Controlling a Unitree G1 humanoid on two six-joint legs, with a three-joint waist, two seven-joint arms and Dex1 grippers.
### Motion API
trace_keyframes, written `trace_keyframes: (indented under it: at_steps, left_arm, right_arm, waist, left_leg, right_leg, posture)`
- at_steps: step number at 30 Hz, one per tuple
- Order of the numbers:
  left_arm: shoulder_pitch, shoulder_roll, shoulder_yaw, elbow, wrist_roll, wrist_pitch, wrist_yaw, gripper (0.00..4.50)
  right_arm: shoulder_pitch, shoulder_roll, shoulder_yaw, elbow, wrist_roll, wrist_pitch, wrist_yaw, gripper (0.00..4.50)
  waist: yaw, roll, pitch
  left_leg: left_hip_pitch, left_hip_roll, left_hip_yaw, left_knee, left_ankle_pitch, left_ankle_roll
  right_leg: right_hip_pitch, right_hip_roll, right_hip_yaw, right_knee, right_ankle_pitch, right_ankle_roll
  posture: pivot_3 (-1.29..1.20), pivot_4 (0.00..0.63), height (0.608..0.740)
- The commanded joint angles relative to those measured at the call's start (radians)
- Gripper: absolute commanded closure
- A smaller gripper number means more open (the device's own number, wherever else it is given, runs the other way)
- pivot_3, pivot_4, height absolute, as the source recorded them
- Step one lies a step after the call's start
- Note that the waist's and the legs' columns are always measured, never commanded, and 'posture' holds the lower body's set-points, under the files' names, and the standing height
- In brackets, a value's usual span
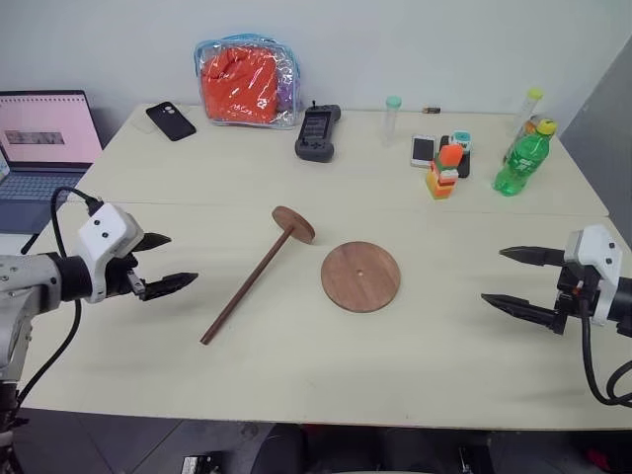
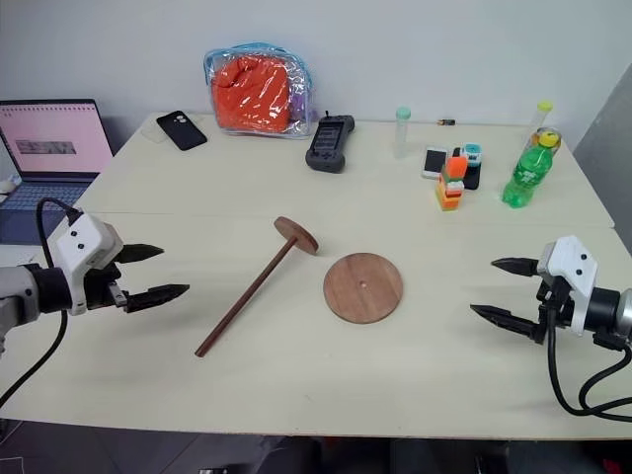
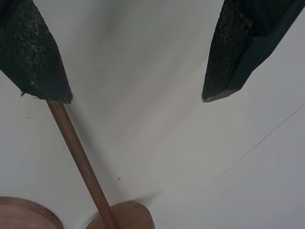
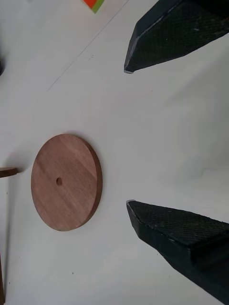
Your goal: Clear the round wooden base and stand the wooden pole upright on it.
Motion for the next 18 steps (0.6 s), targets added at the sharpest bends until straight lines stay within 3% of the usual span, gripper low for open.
trace_keyframes:
  at_steps: [1, 11, 18]
  left_arm:
    - [-0.018, 0.014, 0.000, 0.006, 0.017, -0.024, -0.005, 0.00]
    - [-0.044, 0.011, -0.025, 0.009, 0.035, -0.015, -0.007, 0.00]
    - [-0.122, 0.000, -0.085, -0.116, 0.021, 0.166, 0.059, 0.00]
  right_arm:
    - [0.001, 0.000, -0.040, -0.025, -0.002, -0.017, 0.000, 0.02]
    - [0.004, 0.014, -0.033, -0.044, -0.006, -0.015, -0.003, 0.02]
    - [-0.038, 0.038, 0.018, -0.171, 0.076, 0.061, -0.022, 0.02]
  waist:
    - [0.000, 0.000, 0.000]
    - [0.000, 0.000, 0.000]
    - [0.000, 0.000, 0.000]
  left_leg:
    - [0.000, 0.000, 0.000, 0.000, 0.000, 0.000]
    - [0.000, 0.000, 0.000, 0.000, 0.000, 0.000]
    - [-0.001, -0.001, -0.001, 0.001, 0.000, 0.000]
  right_leg:
    - [0.000, 0.000, 0.000, 0.000, 0.000, 0.000]
    - [0.000, 0.000, 0.000, 0.000, 0.000, 0.000]
    - [0.000, 0.001, 0.000, 0.001, 0.000, 0.000]
  posture:
    - [0.00, 0.150, 0.740]
    - [0.00, 0.150, 0.740]
    - [0.00, 0.150, 0.740]
